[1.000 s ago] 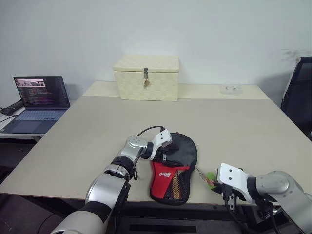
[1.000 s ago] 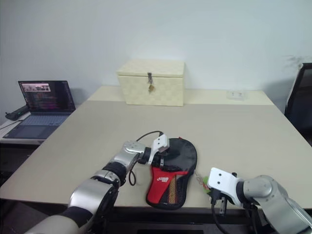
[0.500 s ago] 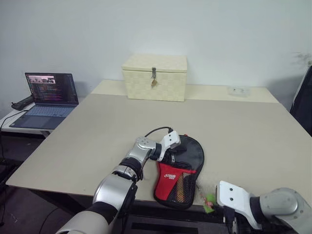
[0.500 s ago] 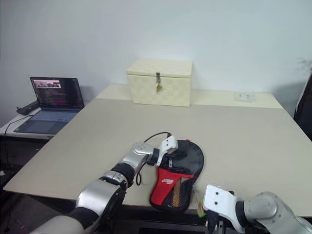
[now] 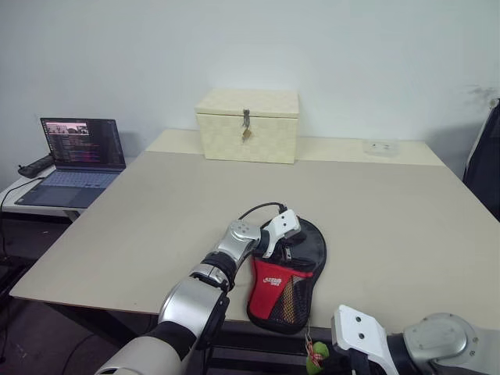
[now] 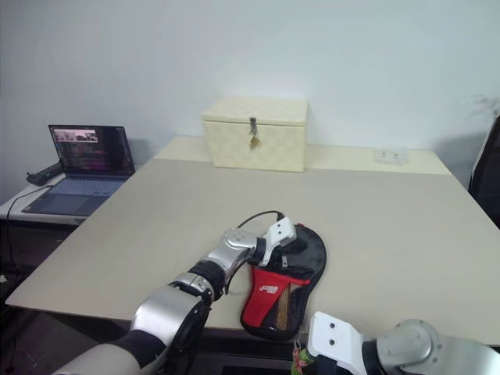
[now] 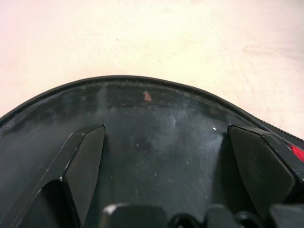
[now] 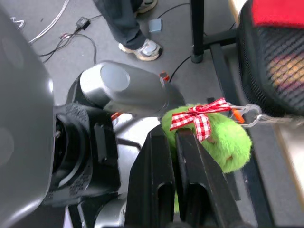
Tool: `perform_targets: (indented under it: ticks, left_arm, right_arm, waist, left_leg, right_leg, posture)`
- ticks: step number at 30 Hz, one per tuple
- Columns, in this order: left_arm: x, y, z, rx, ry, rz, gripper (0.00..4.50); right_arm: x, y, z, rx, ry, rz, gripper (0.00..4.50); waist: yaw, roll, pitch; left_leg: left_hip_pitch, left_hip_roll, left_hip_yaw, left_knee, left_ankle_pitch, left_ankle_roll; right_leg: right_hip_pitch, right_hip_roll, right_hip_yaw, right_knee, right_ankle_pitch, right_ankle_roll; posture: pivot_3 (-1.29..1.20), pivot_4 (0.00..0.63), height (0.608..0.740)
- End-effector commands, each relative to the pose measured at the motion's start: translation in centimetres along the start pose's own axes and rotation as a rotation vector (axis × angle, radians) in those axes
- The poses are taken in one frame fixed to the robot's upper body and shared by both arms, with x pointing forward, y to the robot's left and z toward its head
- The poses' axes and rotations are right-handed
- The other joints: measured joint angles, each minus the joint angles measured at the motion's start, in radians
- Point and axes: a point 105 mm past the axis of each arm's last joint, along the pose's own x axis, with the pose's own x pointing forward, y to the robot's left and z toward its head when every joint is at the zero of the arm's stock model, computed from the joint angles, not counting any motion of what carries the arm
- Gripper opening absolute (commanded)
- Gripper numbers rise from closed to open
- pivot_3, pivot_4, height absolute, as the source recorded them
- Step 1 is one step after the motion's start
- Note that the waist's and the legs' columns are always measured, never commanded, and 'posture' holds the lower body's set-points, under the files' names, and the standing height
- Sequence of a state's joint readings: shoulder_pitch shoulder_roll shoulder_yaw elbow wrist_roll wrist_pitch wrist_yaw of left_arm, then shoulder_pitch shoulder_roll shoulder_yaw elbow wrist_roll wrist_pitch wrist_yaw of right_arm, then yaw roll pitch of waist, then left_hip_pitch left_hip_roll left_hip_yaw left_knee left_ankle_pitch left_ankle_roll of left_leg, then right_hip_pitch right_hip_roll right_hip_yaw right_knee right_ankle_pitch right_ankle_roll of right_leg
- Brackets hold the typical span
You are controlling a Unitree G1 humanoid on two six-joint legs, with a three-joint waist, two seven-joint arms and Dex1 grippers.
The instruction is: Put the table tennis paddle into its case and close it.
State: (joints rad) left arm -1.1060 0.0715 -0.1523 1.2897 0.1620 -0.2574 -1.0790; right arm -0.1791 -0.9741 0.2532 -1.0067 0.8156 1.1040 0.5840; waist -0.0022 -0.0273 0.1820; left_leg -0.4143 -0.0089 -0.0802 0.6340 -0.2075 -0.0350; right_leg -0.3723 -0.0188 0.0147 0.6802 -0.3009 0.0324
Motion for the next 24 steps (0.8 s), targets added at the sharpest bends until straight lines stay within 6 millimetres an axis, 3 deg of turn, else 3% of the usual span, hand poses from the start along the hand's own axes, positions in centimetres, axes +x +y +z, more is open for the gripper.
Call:
perform_targets:
  ticks: [1,3,8,13,15,19,24]
  left_arm:
    - [0.3,-0.7,-1.3,0.008,0.063,-0.024,4.50]
    - [0.1,-0.5,-1.4,0.008,0.062,-0.010,4.50]
    - [-0.8,0.2,-1.7,-0.010,0.043,0.033,4.50]
    - [-2.1,0.9,-2.1,-0.023,0.022,0.072,4.50]
    - [-2.9,1.4,-1.8,-0.025,-0.008,0.092,4.50]
    - [-5.9,2.0,-2.1,0.039,-0.035,0.104,4.50]
    - [-11.2,2.0,-2.2,0.043,-0.120,0.172,4.50]
  right_arm:
    - [0.0,0.5,0.9,-0.028,-0.007,0.002,0.24]
    - [-0.3,0.1,1.3,-0.026,-0.014,-0.003,0.70]
    - [-2.6,-2.2,2.0,-0.007,-0.026,-0.077,2.33]
    - [-4.4,-4.3,2.5,0.040,-0.073,-0.137,2.33]
    - [-5.1,-6.8,2.5,0.055,-0.110,-0.234,2.33]
    - [-6.0,-12.3,2.5,0.017,-0.220,-0.435,2.33]
    - [-6.0,-16.5,2.4,-0.054,-0.299,-0.510,2.33]
  waist:
    - [0.000,0.000,0.000]
    - [0.000,0.000,0.000]
    - [0.000,0.000,0.000]
    - [-0.005,0.000,0.000]
    - [-0.007,0.000,0.000]
    - [-0.017,0.000,0.000]
    - [-0.033,0.002,0.001]
  left_leg:
    - [0.000,0.000,0.000,0.000,0.000,0.000]
    - [0.000,0.000,0.000,0.000,0.000,0.000]
    - [0.000,0.000,0.000,0.000,0.000,0.000]
    - [0.001,0.001,0.001,0.000,0.000,0.000]
    - [0.001,0.001,0.001,0.000,0.000,0.000]
    - [0.001,0.001,0.002,0.000,0.000,0.000]
    - [0.001,0.001,0.003,-0.003,0.000,0.000]
  right_leg:
    - [0.000,0.000,0.000,0.000,0.000,0.000]
    - [0.000,0.000,0.000,0.000,0.000,0.000]
    - [0.000,0.000,0.000,0.000,0.000,0.000]
    - [0.000,0.000,0.001,0.001,0.000,0.000]
    - [0.000,0.001,0.001,0.001,0.000,0.000]
    - [-0.001,0.001,0.001,0.001,0.000,0.000]
    - [-0.003,0.001,0.003,0.001,0.003,-0.006]
  posture:
    - [0.00,0.150,0.740]
    - [0.00,0.150,0.740]
    - [0.00,0.150,0.740]
    - [0.00,0.150,0.740]
    - [0.00,0.150,0.740]
    - [0.00,0.150,0.740]
    - [0.00,0.150,0.740]
